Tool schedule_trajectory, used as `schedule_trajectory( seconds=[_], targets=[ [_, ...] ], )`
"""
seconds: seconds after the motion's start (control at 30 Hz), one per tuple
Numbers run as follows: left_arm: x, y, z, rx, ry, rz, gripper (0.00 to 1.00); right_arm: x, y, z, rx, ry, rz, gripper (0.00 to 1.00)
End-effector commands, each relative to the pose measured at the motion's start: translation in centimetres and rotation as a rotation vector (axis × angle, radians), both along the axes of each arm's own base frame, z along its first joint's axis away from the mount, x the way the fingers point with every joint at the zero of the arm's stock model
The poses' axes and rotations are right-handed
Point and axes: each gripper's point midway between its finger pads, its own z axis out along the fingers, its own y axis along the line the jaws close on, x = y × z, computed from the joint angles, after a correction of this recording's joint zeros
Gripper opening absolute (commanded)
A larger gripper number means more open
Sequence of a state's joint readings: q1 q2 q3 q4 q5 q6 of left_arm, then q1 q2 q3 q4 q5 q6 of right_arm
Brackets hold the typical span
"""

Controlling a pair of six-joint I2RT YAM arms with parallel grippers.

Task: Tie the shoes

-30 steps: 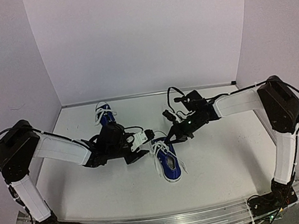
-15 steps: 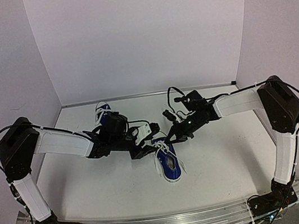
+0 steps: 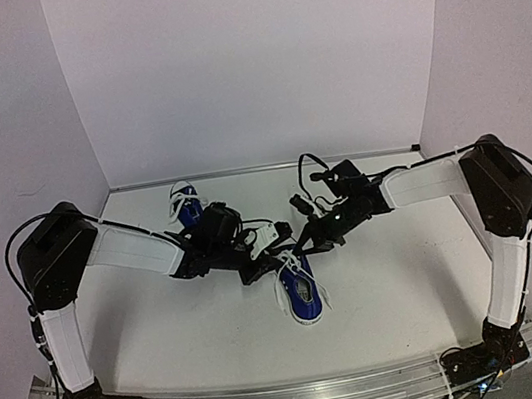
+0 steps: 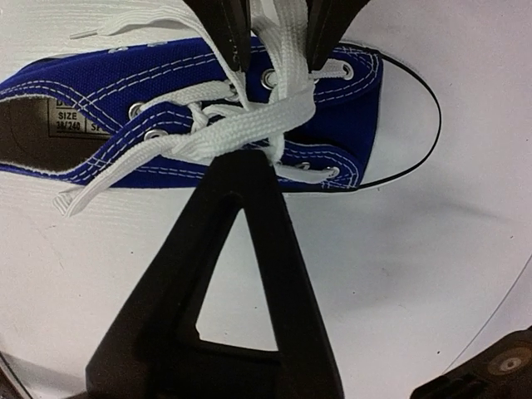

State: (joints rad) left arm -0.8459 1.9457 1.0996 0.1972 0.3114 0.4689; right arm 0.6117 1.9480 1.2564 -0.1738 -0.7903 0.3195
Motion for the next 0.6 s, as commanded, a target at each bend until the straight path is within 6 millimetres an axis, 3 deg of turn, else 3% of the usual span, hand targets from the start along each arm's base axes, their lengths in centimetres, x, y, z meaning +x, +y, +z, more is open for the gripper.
schedule_trajectory(
  seconds=[0.0, 0.23, 0.57],
  targets=[
    [0.4, -0.8, 1.3, -0.019, 0.002, 0.000, 0.16, 0.6, -0.4, 2.6, 0.023, -0.077, -0.020, 0.00],
    [0.0, 0.5, 1.5, 0.002, -0.005, 0.030, 0.00, 0.6, -1.4, 2.2, 0.000, -0.077, -0.049, 0.00],
    [-0.1, 2.4, 1.2, 0.063, -0.019, 0.071, 0.00, 0.4, -4.5, 0.7, -0.060, -0.067, -0.123, 0.00]
  ],
)
